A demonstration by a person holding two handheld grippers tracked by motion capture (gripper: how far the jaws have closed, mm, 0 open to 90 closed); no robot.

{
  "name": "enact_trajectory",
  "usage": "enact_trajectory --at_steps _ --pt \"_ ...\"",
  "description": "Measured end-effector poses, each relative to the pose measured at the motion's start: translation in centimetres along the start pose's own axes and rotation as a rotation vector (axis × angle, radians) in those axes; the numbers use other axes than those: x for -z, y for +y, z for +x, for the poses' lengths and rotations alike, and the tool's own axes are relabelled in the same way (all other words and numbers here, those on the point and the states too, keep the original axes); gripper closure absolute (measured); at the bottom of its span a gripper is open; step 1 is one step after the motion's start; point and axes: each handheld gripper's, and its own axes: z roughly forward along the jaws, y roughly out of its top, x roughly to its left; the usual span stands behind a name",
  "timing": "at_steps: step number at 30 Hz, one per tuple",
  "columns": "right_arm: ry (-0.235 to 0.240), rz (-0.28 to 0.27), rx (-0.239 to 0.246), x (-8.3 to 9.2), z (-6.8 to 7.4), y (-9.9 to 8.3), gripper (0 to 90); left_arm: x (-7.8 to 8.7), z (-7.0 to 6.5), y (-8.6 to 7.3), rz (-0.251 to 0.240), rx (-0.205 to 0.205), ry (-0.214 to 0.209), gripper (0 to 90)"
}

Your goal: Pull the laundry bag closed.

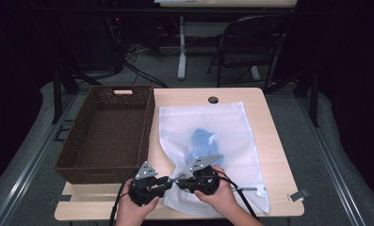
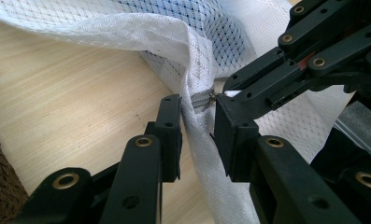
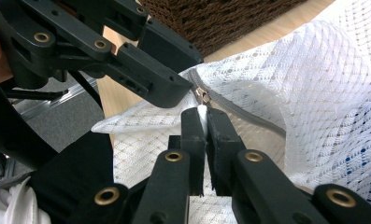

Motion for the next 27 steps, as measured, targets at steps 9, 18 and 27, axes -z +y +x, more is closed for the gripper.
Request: enact_trajectory --at_steps 9,18,27 --pt "0.003 -0.001 -0.005 -0.01 -0.08 -0.01 86.7 -0.05 -0.16 -0.01 0.005 -0.012 -0.003 81.4" --pt "0.007 0.000 -0.016 -0.03 -0.22 -0.08 86.7 -0.07 -0.44 0.06 0.008 -0.023 0.000 84.6" --pt "0.021 -0.003 -0.032 -0.08 -0.44 -0.25 86.8 -0.06 -0.54 0.05 0.015 -0.028 0.004 84.7"
